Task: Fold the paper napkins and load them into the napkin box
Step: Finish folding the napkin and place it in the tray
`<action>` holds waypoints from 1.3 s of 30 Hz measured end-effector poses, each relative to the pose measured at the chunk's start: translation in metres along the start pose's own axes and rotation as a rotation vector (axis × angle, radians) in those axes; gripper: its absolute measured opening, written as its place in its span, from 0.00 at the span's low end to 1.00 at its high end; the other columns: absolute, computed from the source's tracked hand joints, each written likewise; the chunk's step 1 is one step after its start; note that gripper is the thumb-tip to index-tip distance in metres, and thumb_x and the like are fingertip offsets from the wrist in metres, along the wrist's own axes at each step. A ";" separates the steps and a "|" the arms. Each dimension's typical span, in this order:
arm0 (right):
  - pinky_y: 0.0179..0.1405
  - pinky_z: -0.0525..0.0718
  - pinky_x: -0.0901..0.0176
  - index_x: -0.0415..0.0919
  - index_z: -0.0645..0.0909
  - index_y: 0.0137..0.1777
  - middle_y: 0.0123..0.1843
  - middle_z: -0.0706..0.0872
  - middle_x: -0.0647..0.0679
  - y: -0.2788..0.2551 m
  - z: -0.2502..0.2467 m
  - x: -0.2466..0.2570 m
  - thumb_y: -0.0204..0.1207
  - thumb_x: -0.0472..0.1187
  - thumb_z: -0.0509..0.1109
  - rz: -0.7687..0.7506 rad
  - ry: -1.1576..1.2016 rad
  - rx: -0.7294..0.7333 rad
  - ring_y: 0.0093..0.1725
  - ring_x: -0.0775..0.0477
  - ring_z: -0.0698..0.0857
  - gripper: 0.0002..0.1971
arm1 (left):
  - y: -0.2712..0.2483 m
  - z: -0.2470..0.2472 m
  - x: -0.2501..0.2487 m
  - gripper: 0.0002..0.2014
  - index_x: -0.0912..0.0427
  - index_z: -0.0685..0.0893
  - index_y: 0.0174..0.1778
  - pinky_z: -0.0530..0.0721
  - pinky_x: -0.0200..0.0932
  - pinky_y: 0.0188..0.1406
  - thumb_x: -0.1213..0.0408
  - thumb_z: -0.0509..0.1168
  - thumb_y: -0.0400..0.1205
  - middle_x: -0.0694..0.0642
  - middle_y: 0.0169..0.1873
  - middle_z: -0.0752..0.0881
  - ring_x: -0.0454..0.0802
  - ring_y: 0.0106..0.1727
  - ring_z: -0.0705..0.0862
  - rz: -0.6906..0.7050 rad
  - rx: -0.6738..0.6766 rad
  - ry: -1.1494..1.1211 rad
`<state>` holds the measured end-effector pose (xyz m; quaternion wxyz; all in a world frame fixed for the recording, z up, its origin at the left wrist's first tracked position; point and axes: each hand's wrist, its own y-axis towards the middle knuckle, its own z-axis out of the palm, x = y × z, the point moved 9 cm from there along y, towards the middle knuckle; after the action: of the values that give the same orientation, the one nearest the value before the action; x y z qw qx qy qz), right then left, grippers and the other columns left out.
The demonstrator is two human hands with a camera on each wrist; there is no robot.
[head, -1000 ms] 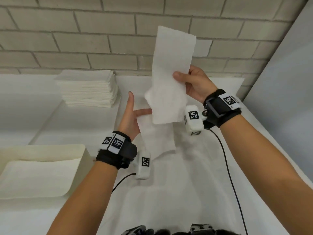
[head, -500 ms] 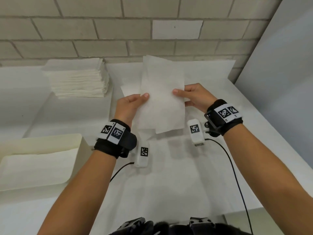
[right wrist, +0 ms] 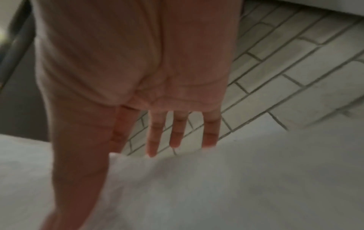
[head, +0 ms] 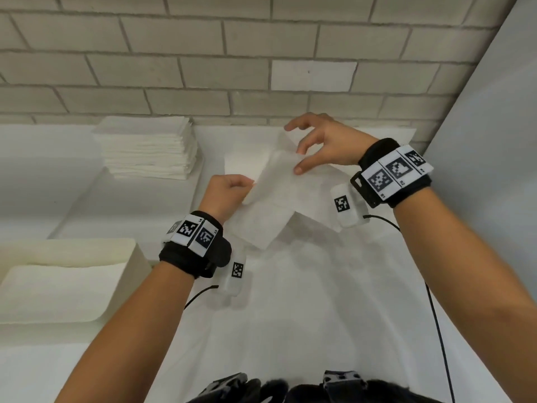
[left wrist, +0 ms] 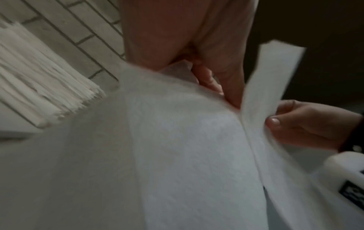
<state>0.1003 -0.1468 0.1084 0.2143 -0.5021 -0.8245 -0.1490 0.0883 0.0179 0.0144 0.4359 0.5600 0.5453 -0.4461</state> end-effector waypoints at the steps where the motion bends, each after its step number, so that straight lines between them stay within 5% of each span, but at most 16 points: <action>1: 0.68 0.61 0.63 0.55 0.83 0.33 0.73 0.72 0.58 0.003 0.005 0.005 0.65 0.45 0.81 -0.031 -0.079 0.037 0.72 0.56 0.64 0.08 | 0.000 0.002 0.001 0.08 0.60 0.88 0.35 0.83 0.36 0.36 0.74 0.68 0.77 0.48 0.27 0.85 0.42 0.29 0.82 0.002 0.021 0.062; 4: 0.69 0.68 0.55 0.60 0.84 0.33 0.68 0.79 0.52 0.014 0.032 0.019 0.67 0.46 0.79 -0.075 -0.269 0.208 0.72 0.49 0.69 0.07 | -0.002 0.007 -0.003 0.17 0.53 0.88 0.27 0.80 0.32 0.31 0.75 0.65 0.78 0.41 0.18 0.82 0.34 0.23 0.78 0.031 0.081 0.191; 7: 0.44 0.76 0.61 0.45 0.84 0.39 0.41 0.84 0.52 0.021 0.042 0.026 0.70 0.44 0.77 -0.082 -0.282 0.224 0.50 0.48 0.81 0.05 | -0.004 0.004 -0.003 0.12 0.55 0.87 0.29 0.79 0.29 0.29 0.72 0.68 0.76 0.43 0.19 0.83 0.34 0.23 0.79 0.018 0.076 0.175; 10: 0.28 0.66 0.70 0.45 0.74 0.28 0.26 0.72 0.57 0.024 0.030 0.010 0.69 0.43 0.78 -0.054 -0.150 0.129 0.28 0.59 0.72 0.15 | -0.006 -0.010 0.004 0.04 0.60 0.89 0.38 0.83 0.36 0.43 0.67 0.70 0.77 0.47 0.28 0.87 0.41 0.32 0.84 -0.020 0.028 0.071; 14: 0.22 0.60 0.70 0.46 0.67 0.19 0.18 0.66 0.57 0.013 0.016 -0.017 0.69 0.41 0.78 0.022 0.066 0.037 0.20 0.58 0.64 0.24 | -0.013 -0.025 0.019 0.07 0.58 0.87 0.37 0.86 0.33 0.35 0.59 0.72 0.75 0.48 0.31 0.90 0.42 0.34 0.88 -0.095 0.036 -0.145; 16: 0.26 0.63 0.68 0.38 0.69 0.22 0.19 0.69 0.54 0.008 0.018 -0.027 0.69 0.42 0.78 0.073 0.110 0.059 0.22 0.54 0.65 0.23 | -0.012 -0.028 0.022 0.05 0.62 0.86 0.36 0.87 0.36 0.36 0.64 0.73 0.75 0.50 0.31 0.90 0.44 0.34 0.88 -0.097 0.009 -0.180; 18: 0.40 0.74 0.63 0.34 0.82 0.31 0.34 0.85 0.42 0.005 0.029 -0.027 0.68 0.44 0.78 0.088 0.089 0.135 0.33 0.44 0.79 0.14 | -0.009 -0.027 0.018 0.04 0.62 0.86 0.35 0.85 0.34 0.33 0.70 0.71 0.76 0.48 0.27 0.89 0.41 0.30 0.87 -0.064 -0.004 -0.097; 20: 0.57 0.78 0.60 0.46 0.88 0.36 0.51 0.89 0.46 0.004 0.040 -0.018 0.67 0.45 0.79 0.087 0.080 0.208 0.50 0.50 0.86 0.05 | -0.005 -0.017 0.008 0.05 0.62 0.88 0.37 0.85 0.33 0.32 0.72 0.69 0.77 0.48 0.27 0.88 0.41 0.30 0.85 -0.015 0.040 0.054; 22: 0.45 0.79 0.70 0.53 0.85 0.27 0.38 0.89 0.55 0.004 0.050 -0.008 0.68 0.44 0.78 0.087 0.110 0.274 0.37 0.58 0.84 0.10 | -0.005 -0.005 -0.005 0.05 0.62 0.90 0.46 0.86 0.37 0.39 0.70 0.69 0.78 0.51 0.34 0.89 0.43 0.35 0.86 0.037 0.108 0.143; 25: 0.23 0.64 0.75 0.50 0.74 0.19 0.16 0.69 0.59 0.008 0.051 -0.003 0.70 0.41 0.77 0.069 0.116 0.255 0.20 0.60 0.68 0.21 | -0.004 -0.002 -0.017 0.06 0.58 0.91 0.46 0.85 0.39 0.45 0.70 0.69 0.78 0.43 0.31 0.89 0.41 0.36 0.86 0.093 0.121 0.116; 28: 0.24 0.62 0.72 0.47 0.73 0.24 0.19 0.68 0.59 0.006 0.040 -0.008 0.70 0.41 0.77 0.059 0.221 0.136 0.21 0.60 0.65 0.18 | -0.005 -0.015 -0.014 0.13 0.51 0.88 0.32 0.83 0.37 0.40 0.55 0.65 0.82 0.45 0.27 0.87 0.39 0.32 0.85 0.049 0.018 -0.076; 30: 0.31 0.68 0.70 0.41 0.76 0.30 0.26 0.74 0.53 0.004 0.030 -0.016 0.70 0.39 0.77 0.074 0.423 -0.009 0.28 0.57 0.71 0.13 | 0.000 -0.024 0.001 0.27 0.57 0.87 0.43 0.85 0.43 0.48 0.37 0.56 0.79 0.53 0.41 0.90 0.47 0.44 0.88 -0.069 -0.060 -0.274; 33: 0.49 0.81 0.48 0.33 0.81 0.46 0.42 0.85 0.38 0.006 0.035 -0.026 0.71 0.35 0.76 0.132 0.746 -0.131 0.42 0.44 0.83 0.08 | 0.002 -0.009 0.007 0.39 0.62 0.84 0.60 0.83 0.52 0.58 0.29 0.55 0.74 0.60 0.56 0.88 0.55 0.59 0.87 -0.105 0.023 -0.481; 35: 0.49 0.81 0.47 0.33 0.80 0.45 0.43 0.86 0.40 0.012 0.052 -0.026 0.70 0.35 0.76 0.163 0.750 -0.104 0.43 0.45 0.84 0.09 | -0.001 0.003 0.004 0.32 0.57 0.82 0.61 0.83 0.53 0.58 0.36 0.67 0.70 0.57 0.57 0.88 0.55 0.60 0.86 -0.087 0.057 -0.467; 37: 0.37 0.84 0.58 0.37 0.79 0.41 0.35 0.86 0.49 0.013 0.068 -0.020 0.73 0.36 0.74 0.184 0.657 -0.075 0.34 0.54 0.84 0.06 | -0.005 0.014 0.002 0.23 0.56 0.82 0.60 0.84 0.54 0.58 0.50 0.74 0.72 0.57 0.57 0.88 0.55 0.59 0.87 -0.073 0.081 -0.430; 39: 0.36 0.83 0.57 0.37 0.80 0.52 0.42 0.87 0.44 0.012 0.076 -0.020 0.75 0.38 0.73 0.220 0.637 -0.103 0.39 0.51 0.86 0.09 | -0.005 0.014 0.006 0.22 0.62 0.80 0.64 0.83 0.57 0.60 0.64 0.74 0.74 0.61 0.58 0.86 0.59 0.59 0.86 -0.085 0.041 -0.425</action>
<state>0.1040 -0.1213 0.0326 0.4501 -0.5263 -0.6485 -0.3159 0.0834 0.0057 0.0050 0.5103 0.4387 0.4551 -0.5831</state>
